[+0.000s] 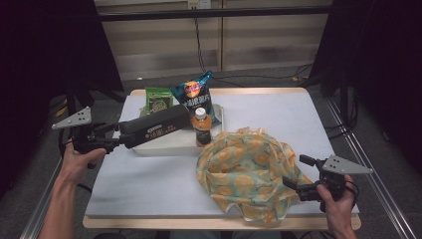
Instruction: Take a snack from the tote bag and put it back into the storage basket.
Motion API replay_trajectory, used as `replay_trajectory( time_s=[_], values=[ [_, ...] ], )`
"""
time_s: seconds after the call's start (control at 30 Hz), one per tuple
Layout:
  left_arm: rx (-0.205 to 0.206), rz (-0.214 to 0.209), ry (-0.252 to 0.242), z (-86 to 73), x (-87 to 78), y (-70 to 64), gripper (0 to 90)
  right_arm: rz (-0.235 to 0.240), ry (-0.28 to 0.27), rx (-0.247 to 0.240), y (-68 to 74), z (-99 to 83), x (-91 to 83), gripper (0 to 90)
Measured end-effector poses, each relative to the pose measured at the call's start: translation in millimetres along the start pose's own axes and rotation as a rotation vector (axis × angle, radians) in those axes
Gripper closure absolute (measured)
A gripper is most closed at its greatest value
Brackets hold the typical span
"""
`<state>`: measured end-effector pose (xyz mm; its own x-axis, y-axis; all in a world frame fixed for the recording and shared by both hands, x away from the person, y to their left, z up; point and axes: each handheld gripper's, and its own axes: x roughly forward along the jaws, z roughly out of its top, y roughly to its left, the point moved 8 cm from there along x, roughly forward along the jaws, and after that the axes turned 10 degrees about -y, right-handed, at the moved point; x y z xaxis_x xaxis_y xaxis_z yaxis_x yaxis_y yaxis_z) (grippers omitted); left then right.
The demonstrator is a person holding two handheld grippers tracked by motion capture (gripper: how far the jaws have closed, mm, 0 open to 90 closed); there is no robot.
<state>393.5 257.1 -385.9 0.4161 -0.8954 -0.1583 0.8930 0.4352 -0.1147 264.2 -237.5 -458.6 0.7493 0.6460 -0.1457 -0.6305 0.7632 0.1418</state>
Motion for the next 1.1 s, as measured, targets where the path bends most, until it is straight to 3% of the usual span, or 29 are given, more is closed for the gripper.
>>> replay_trajectory(
  time_s=[0.23, 0.63, 0.9, 1.1],
  values=[
    [0.033, -0.008, 0.055, -15.7, 8.2, 5.9, 43.9, 0.001, 0.001, -0.006, -1.1, -0.3, -0.3, 0.7],
    [0.014, 0.001, 0.147, -40.6, 16.9, 21.2, 43.8, 0.005, 0.002, -0.004, -0.9, -1.2, -0.3, 0.7],
    [-0.015, 0.012, 0.161, -49.2, 21.2, 32.3, 43.8, -0.003, -0.001, 0.002, 0.1, -0.7, -0.3, 0.7],
    [-0.004, 0.008, 0.196, -52.5, 25.2, 37.7, 43.8, -0.002, -0.001, 0.001, 0.3, -0.9, 0.0, 0.6]
  ],
)
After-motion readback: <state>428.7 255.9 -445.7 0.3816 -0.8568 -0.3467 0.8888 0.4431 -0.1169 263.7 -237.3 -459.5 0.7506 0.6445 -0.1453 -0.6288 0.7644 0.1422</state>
